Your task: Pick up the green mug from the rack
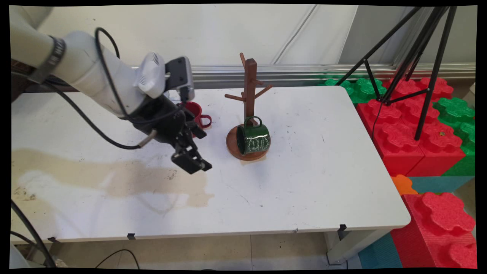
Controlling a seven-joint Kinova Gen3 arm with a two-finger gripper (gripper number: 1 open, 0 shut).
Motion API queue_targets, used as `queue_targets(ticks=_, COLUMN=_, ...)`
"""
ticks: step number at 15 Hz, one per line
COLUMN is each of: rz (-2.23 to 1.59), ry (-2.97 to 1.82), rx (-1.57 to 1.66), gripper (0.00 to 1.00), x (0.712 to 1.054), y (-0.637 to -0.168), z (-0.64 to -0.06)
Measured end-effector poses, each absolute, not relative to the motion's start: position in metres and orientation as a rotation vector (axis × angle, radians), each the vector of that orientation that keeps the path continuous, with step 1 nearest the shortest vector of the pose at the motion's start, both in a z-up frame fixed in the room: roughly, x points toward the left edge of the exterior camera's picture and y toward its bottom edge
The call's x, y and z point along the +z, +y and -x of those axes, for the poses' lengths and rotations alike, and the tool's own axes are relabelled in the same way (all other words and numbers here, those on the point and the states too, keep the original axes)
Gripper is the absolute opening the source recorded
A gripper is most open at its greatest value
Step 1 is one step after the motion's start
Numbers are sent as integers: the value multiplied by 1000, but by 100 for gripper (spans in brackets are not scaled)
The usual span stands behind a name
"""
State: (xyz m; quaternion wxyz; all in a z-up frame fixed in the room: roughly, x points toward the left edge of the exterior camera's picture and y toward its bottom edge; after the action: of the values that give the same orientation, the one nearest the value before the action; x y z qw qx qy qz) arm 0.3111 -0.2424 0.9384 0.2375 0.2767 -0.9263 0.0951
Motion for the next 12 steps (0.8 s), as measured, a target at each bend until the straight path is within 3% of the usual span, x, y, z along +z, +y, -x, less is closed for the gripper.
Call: queue_targets(ticks=12, rz=-1049, ry=-2331, rx=309, gripper=100, x=883, y=-262, z=-298)
